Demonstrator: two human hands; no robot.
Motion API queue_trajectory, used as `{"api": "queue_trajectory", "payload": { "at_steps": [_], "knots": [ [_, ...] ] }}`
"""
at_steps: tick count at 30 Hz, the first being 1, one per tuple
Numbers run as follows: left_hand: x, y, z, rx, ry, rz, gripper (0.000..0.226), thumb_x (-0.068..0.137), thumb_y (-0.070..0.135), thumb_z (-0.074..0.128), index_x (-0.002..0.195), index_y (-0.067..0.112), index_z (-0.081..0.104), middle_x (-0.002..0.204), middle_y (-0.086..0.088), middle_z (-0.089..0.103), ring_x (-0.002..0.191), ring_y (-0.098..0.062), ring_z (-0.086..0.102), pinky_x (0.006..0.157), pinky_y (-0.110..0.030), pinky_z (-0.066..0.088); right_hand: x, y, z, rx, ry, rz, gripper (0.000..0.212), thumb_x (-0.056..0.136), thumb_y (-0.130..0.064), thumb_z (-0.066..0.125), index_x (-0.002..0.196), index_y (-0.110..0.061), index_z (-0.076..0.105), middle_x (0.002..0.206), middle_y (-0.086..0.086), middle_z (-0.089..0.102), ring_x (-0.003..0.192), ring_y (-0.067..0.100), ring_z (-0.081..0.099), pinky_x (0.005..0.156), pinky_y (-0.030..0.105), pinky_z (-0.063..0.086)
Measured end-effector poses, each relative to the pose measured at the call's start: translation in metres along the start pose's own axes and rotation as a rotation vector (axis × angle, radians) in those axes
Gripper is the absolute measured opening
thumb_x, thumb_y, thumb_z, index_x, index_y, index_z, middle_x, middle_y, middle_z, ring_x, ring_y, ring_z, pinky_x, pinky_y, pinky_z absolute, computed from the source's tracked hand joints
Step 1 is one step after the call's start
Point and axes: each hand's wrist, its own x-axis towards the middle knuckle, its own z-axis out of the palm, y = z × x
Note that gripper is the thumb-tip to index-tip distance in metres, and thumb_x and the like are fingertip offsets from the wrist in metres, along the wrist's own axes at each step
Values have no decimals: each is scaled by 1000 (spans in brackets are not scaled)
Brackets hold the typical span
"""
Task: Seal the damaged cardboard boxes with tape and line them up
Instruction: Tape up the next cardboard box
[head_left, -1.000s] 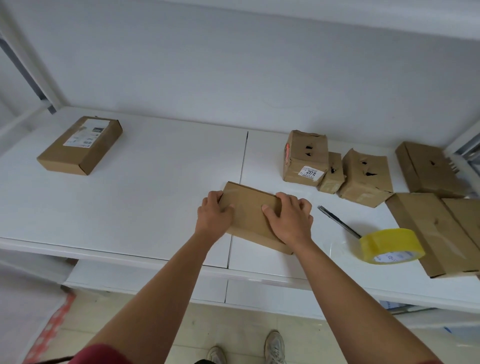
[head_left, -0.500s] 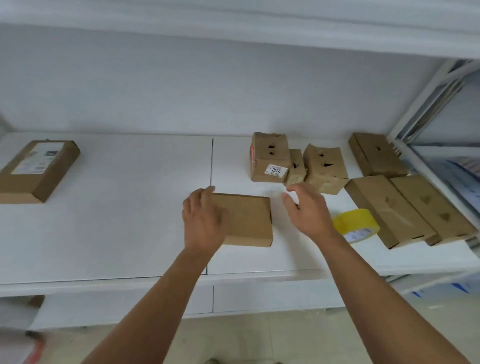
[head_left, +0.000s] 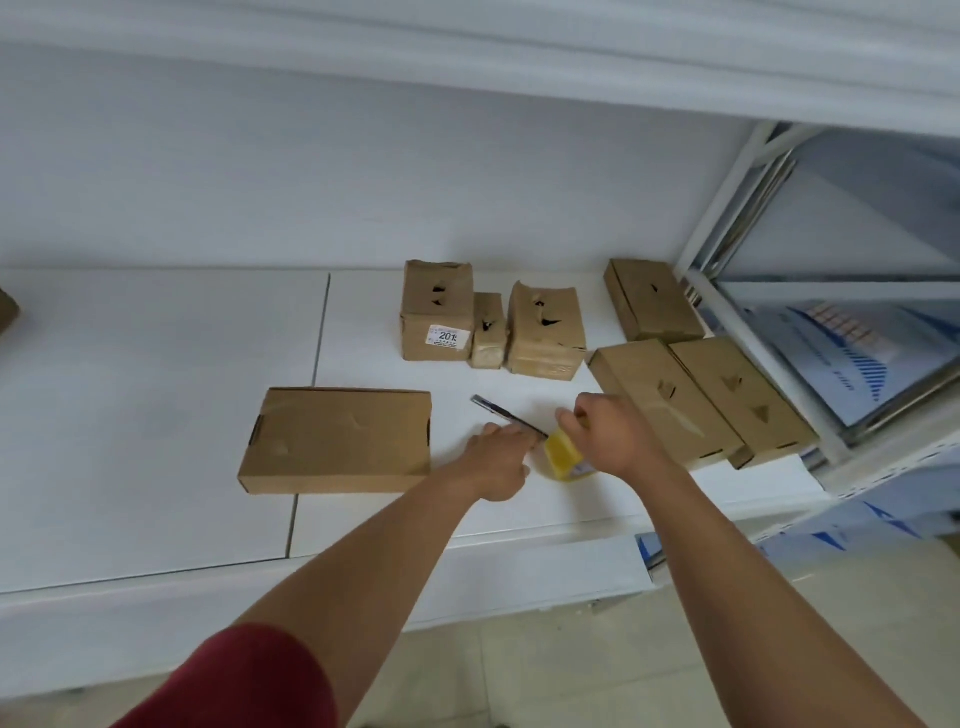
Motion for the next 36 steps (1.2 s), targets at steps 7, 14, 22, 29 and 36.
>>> {"api": "queue_trajectory", "payload": {
  "at_steps": [7,14,22,29,36],
  "knots": [
    [-3,-5,-8,-225,1,-52,6,99,28,55,101,27,61,113,3,55,112,-25,46,89,-29,39,-9,14,-1,199,50,45,40,95,-38,47,62,-15,44,57,-1,50,57,18,49,53,34,40],
    [-40,-12,-31,-500,16,-18,13,93,23,66,104,28,61,82,9,55,78,-8,53,65,-17,41,-13,-14,-24,228,88,-99,40,95,-39,51,62,-18,45,57,-4,49,57,14,48,49,29,32],
    [-83,-6,-54,-837,229,28,8,88,13,73,87,20,71,91,-7,73,81,-14,66,88,-40,54,-13,-41,-61,420,181,-205,39,89,-38,49,57,-17,41,51,-3,39,53,17,38,51,33,30],
    [-105,-7,-100,-771,167,-7,31,85,8,69,110,25,68,94,6,75,85,-15,71,80,-30,54,-3,-58,-87,461,227,-269,36,83,-41,46,55,-19,41,50,0,36,55,19,38,53,33,28],
    [-137,-43,-92,-769,179,-108,16,86,8,72,86,24,73,94,9,75,97,-4,68,77,-14,51,-5,-93,-62,418,156,-367,43,84,-43,46,58,-9,37,50,-1,36,53,14,35,49,31,30]
  ]
}}
